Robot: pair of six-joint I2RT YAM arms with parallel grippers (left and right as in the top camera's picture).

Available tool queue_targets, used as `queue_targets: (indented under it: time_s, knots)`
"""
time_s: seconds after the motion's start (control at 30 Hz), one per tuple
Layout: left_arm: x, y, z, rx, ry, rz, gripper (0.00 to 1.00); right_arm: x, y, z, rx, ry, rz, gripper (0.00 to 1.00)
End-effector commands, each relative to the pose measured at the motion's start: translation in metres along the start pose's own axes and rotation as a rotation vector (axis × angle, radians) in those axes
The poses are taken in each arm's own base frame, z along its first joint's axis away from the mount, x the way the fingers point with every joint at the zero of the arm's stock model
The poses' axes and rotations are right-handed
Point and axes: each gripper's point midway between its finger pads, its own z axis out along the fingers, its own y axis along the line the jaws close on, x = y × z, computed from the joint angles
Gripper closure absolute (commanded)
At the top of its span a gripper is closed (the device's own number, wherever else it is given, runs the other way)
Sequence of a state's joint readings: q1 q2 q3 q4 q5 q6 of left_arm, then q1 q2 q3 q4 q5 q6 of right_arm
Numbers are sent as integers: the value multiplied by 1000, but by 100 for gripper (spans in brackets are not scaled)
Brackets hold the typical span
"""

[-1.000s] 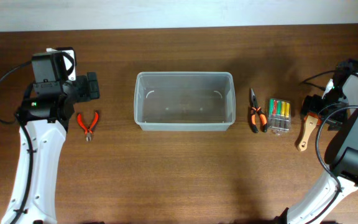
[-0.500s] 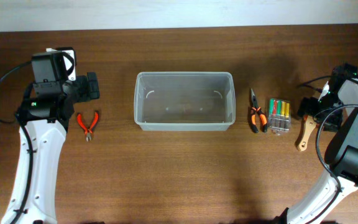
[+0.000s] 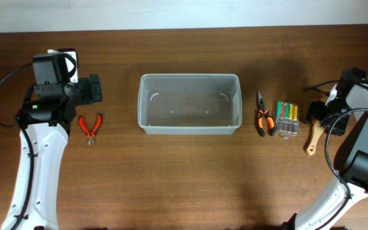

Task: Pack container
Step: 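Lower the right gripper onto the orange scraper and grasp it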

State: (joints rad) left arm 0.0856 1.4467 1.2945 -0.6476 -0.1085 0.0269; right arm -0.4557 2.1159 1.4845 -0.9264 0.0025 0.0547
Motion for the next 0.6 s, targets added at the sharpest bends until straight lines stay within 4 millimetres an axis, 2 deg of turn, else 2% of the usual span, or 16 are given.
queue_targets:
  time_s: [0.0,0.1,0.13,0.27,0.57]
  knots:
    - [-9,1,-4,4,-21,10,1,18,0,14,8,68,0,44]
    - [-9,1,-4,4,-21,10,1,19,0,14,8,71,0,45]
    - [-9,1,-4,4,-21,10,1,19,0,14,8,73,0,50]
    - [-9,1,-4,4,-21,10,1,20,0,14,9,74,0,57]
    - [-9,1,-4,4,-21,10,1,19,0,14,9,70,0,59]
